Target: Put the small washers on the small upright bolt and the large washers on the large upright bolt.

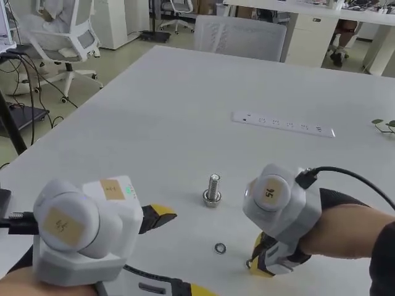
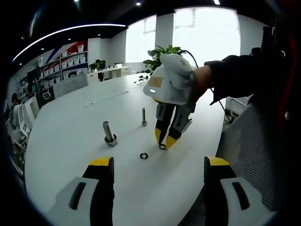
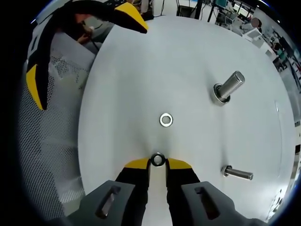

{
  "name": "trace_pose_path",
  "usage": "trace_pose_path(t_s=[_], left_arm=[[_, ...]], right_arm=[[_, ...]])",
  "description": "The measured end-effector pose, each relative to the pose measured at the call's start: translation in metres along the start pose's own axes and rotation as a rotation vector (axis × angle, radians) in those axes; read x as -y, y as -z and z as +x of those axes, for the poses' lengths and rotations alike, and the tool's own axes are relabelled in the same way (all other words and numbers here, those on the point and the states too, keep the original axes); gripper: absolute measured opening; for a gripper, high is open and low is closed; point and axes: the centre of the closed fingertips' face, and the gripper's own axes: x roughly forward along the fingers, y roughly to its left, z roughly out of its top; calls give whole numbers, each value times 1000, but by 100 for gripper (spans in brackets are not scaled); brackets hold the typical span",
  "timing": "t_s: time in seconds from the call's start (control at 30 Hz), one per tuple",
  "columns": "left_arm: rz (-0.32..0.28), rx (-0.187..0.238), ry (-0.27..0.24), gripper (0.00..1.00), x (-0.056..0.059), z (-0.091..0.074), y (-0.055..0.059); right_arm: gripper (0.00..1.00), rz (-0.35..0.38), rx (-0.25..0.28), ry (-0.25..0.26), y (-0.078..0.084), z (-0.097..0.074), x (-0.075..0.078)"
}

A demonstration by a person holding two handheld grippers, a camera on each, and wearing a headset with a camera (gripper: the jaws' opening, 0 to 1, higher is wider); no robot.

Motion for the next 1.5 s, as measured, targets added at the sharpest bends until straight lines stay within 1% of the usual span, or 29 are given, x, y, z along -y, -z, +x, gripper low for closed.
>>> trace_pose_path(t_s=[0.23, 0.7, 1.2, 1.5], left_arm=[[-2, -1, -1, 78, 0, 0, 1], [-2, -6, 6, 78, 0, 0, 2], [2, -14, 11, 78, 2, 1, 3], [2, -13, 12, 78, 3, 0, 3]], right_arm=[[14, 8, 0, -2, 1, 0, 0], [14, 34, -4, 4, 11, -4, 3], [14, 64, 6, 17, 20, -14, 6], [14, 80, 1, 29, 28, -21, 10]])
